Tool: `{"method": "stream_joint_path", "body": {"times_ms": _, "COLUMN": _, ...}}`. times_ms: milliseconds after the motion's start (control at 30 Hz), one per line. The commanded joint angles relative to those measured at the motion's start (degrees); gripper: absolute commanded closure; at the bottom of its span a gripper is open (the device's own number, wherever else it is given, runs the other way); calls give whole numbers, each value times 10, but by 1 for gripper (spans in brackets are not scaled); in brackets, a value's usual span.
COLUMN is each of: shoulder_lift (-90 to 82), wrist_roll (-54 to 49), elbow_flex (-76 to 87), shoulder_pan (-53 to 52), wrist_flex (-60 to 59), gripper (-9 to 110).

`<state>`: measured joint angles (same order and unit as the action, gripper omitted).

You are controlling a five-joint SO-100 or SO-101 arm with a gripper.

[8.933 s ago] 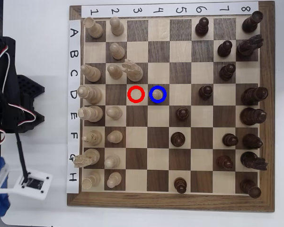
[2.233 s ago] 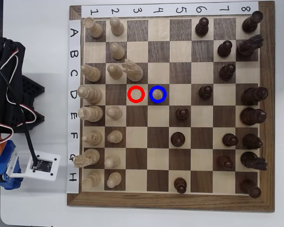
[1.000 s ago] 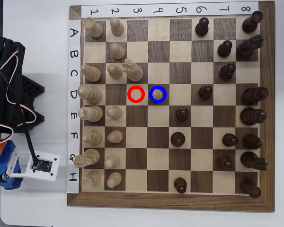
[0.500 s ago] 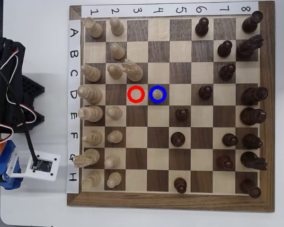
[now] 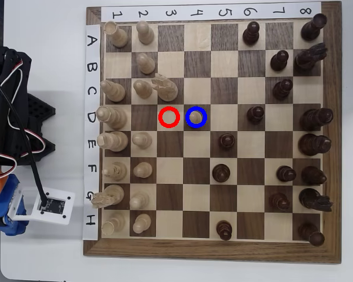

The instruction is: Move the piece to destination

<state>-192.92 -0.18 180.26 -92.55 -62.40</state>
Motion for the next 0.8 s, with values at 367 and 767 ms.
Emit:
{"method": "stream_joint_path", "body": {"times_ms": 367, "shoulder_lift": -33, "wrist_roll": -14, "elbow_flex": -12, "shoulder_pan": -5, "wrist_flex": -4, "gripper": 101}}
{"method": "stream_joint_path", "body": {"times_ms": 767, "shoulder_lift": -33, "wrist_roll": -17, "elbow_flex": -11, "shoulder_pan": -4, "wrist_flex": -2, "gripper": 101}}
